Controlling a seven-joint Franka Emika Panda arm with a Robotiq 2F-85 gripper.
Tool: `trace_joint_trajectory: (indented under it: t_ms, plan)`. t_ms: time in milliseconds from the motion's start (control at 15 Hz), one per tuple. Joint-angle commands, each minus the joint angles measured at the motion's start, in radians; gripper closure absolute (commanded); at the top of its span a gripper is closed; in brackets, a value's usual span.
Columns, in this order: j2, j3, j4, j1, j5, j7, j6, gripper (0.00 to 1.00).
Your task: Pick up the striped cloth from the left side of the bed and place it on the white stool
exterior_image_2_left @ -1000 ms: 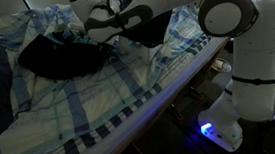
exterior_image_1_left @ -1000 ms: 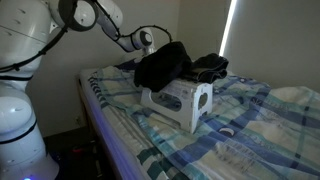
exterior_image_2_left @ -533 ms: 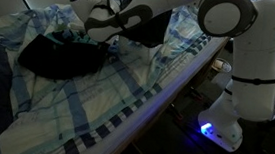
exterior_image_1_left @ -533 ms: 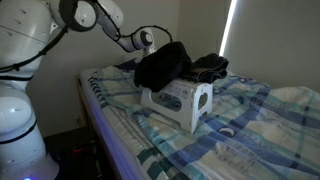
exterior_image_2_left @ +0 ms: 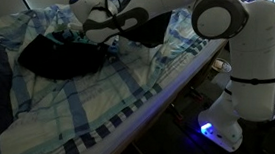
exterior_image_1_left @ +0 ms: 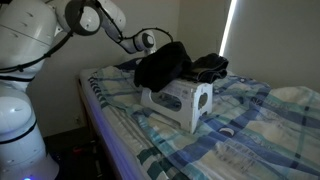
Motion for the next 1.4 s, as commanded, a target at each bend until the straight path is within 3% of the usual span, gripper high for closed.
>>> trace_joint_trajectory:
  t_ms: [0,533,733,1000,1333]
  plan:
    - [0.054,-0.003,0.078,-0.001,0.015,-0.025,-0.051,0.34]
    - [0.056,-0.016,0.098,0.007,-0.005,-0.003,-0.033,0.93]
    - [0.022,-0.019,0.083,0.011,-0.013,0.012,-0.022,0.99]
    - [-0.069,-0.017,0.049,0.016,-0.028,0.032,-0.007,0.94]
    - [-0.172,-0.011,0.058,0.011,-0.046,0.041,0.002,0.94]
